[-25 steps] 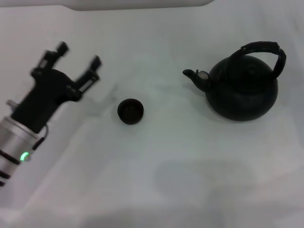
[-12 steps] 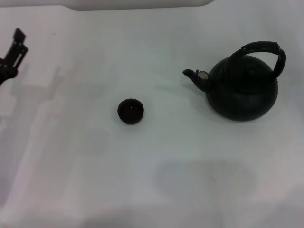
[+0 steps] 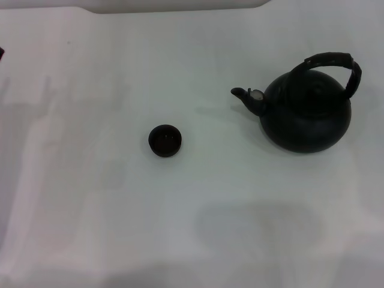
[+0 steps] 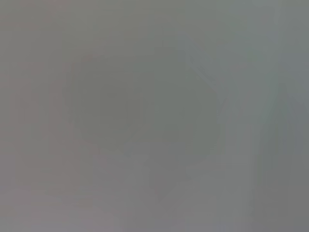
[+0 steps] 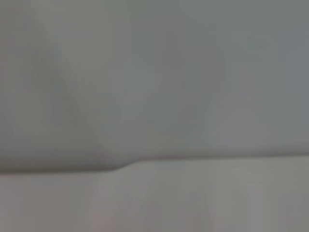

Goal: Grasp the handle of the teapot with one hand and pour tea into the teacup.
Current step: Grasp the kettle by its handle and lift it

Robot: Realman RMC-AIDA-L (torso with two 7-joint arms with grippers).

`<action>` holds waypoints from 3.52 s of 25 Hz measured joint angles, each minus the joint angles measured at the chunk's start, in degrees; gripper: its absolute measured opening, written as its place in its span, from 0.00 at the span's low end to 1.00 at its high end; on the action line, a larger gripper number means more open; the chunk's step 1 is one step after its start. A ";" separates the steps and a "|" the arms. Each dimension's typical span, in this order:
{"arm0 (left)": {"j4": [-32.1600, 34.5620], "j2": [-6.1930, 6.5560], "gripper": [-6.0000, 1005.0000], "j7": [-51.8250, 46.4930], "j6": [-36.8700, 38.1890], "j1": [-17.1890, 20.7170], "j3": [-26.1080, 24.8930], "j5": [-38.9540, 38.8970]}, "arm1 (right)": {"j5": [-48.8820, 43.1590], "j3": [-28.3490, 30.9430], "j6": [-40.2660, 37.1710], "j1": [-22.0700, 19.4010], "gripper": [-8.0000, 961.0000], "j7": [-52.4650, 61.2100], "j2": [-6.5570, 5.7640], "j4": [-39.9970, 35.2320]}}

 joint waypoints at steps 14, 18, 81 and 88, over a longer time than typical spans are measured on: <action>1.30 0.11 0.88 0.07 -0.16 -1.89 -0.76 -1.97 | -1.53 -7.12 12.59 -7.75 0.71 15.03 0.57 -13.23; 1.36 0.10 0.88 0.07 0.02 -2.61 -0.76 -1.97 | -1.16 -11.67 7.76 -10.81 0.71 15.61 0.76 -12.19; 4.09 0.36 0.88 0.06 -1.42 -3.65 -3.04 -2.06 | -0.44 -40.16 -30.36 -11.10 0.26 16.72 0.14 -5.00; 4.33 0.36 0.88 0.06 -2.26 -3.61 -3.04 -2.06 | -0.16 -39.93 -30.19 -10.98 0.22 16.70 0.21 -5.48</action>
